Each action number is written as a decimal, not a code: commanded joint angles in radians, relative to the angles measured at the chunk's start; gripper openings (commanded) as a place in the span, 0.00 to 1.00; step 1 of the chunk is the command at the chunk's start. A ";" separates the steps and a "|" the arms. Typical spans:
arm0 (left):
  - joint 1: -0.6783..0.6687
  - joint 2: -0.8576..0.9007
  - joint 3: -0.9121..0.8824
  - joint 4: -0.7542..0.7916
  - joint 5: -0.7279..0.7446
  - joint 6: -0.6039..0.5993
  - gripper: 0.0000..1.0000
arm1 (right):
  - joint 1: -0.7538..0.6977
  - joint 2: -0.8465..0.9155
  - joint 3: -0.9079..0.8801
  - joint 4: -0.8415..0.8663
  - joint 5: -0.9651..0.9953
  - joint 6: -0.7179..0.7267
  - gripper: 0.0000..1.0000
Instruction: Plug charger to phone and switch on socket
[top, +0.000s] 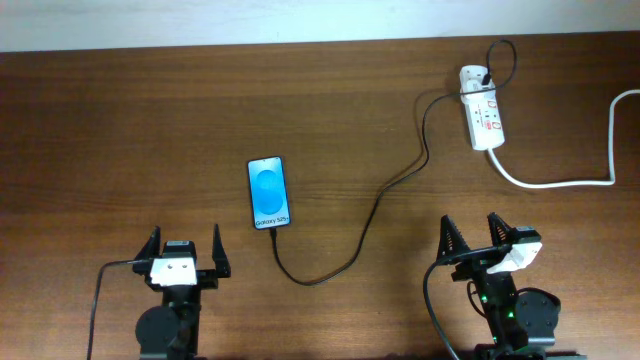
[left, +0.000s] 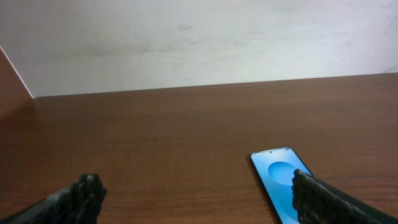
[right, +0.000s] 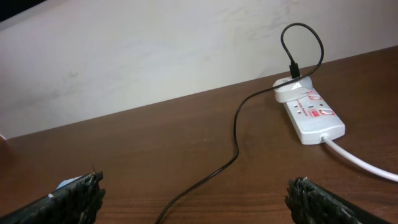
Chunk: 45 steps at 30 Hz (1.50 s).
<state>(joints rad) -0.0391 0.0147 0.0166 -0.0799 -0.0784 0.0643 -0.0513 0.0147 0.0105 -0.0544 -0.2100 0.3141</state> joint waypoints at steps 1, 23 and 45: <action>0.002 -0.009 -0.007 0.002 0.011 0.017 1.00 | 0.003 -0.010 -0.005 -0.007 0.014 -0.004 0.98; 0.002 -0.009 -0.007 0.002 0.011 0.016 0.99 | 0.003 -0.011 -0.005 -0.008 0.032 -0.370 0.99; 0.002 -0.009 -0.007 0.002 0.011 0.016 0.99 | 0.003 -0.010 -0.005 -0.009 0.042 -0.370 0.98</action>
<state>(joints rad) -0.0391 0.0147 0.0166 -0.0799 -0.0784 0.0643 -0.0513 0.0147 0.0105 -0.0563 -0.1806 -0.0528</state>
